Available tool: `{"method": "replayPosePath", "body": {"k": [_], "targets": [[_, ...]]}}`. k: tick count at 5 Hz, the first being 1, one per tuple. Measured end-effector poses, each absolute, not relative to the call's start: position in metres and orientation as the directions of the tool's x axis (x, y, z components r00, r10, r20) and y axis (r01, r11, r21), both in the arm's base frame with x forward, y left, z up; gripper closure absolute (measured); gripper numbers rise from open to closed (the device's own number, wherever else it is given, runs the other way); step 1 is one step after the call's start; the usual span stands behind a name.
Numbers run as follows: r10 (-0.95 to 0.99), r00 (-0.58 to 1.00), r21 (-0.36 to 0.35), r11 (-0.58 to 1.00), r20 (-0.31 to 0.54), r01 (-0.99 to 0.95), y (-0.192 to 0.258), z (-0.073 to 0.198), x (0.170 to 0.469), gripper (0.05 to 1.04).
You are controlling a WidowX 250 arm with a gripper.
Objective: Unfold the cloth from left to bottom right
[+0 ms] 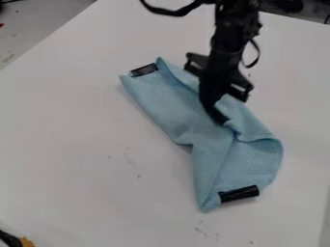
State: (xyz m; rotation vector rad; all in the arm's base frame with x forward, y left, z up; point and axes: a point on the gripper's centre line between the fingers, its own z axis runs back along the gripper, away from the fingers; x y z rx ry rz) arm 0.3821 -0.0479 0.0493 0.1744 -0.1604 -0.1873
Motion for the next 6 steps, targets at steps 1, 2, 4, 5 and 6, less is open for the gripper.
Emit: {"method": "replayPosePath", "body": {"k": [1,2,4,5,6], "targets": [[-0.258,0.96,0.194,0.953,0.106,0.234,-0.065,0.051,0.397,1.021],[-0.304,0.947,0.184,0.942,0.107,0.281,-0.08,0.049,0.414,1.021],[-0.388,0.914,0.084,0.921,0.118,0.38,-0.11,0.022,0.444,1.001],[-0.421,0.896,0.061,0.907,0.14,0.416,-0.119,0.017,0.457,0.849],[-0.447,0.879,0.067,0.895,0.165,0.442,-0.127,0.024,0.462,0.593]]}}
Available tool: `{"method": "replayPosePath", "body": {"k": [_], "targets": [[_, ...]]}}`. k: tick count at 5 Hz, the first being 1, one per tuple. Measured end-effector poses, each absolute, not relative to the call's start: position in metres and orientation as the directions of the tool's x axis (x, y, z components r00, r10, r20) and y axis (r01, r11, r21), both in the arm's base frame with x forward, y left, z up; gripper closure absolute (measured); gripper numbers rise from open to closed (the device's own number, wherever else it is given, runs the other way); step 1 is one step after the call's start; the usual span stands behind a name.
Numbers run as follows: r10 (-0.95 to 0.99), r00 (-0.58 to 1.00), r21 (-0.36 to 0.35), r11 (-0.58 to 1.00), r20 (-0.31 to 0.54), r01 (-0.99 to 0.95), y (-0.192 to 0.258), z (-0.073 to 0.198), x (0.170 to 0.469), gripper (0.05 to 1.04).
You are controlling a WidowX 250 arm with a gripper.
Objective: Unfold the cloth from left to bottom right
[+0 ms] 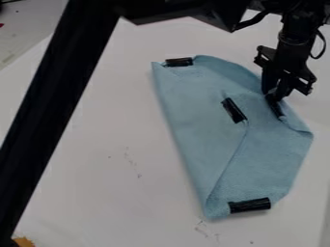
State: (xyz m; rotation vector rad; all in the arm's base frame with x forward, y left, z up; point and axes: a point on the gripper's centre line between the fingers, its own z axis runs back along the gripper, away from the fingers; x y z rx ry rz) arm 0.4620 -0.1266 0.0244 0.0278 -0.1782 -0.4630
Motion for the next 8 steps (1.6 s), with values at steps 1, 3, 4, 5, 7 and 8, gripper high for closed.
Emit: {"method": "replayPosePath", "body": {"k": [1,3,4,5,7,8], "targets": [[-0.464,0.87,0.078,0.886,0.165,0.457,-0.138,0.025,0.459,0.283],[-0.449,0.872,0.023,0.891,0.195,0.454,-0.16,0.026,0.456,0.083],[-0.478,0.838,0.005,0.869,0.262,0.495,-0.184,0.048,0.463,0.083],[-0.527,0.814,0.019,0.842,0.245,0.539,-0.2,0.042,0.464,0.083],[-0.519,0.818,0.072,0.852,0.247,0.519,-0.199,0.052,0.47,0.083],[-0.471,0.863,0.081,0.882,0.184,0.464,-0.19,0.033,0.458,0.083]]}}
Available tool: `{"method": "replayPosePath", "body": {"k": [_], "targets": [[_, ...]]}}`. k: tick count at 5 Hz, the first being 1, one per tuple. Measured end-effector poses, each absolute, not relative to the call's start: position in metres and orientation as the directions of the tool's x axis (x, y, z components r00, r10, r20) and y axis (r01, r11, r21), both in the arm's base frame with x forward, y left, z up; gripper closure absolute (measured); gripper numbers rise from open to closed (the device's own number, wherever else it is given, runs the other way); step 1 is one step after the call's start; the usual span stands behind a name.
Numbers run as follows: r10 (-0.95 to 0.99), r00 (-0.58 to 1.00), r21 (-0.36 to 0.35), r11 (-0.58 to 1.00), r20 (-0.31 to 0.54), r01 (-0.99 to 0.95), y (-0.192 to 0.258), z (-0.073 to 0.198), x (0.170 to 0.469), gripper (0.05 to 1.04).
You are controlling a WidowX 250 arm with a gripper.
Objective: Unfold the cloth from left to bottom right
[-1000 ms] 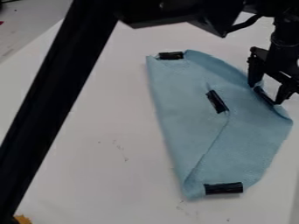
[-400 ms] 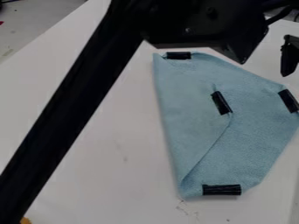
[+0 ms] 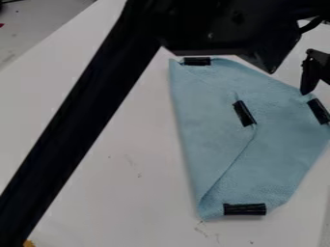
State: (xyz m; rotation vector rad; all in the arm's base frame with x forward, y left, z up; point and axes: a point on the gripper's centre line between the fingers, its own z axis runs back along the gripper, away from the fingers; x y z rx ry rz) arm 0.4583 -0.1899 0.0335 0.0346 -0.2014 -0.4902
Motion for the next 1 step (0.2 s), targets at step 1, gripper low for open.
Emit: {"method": "replayPosePath", "body": {"k": [1], "targets": [[-0.388,0.906,0.092,0.921,0.17,0.378,-0.1672,0.0412,0.4486,0.083]]}}
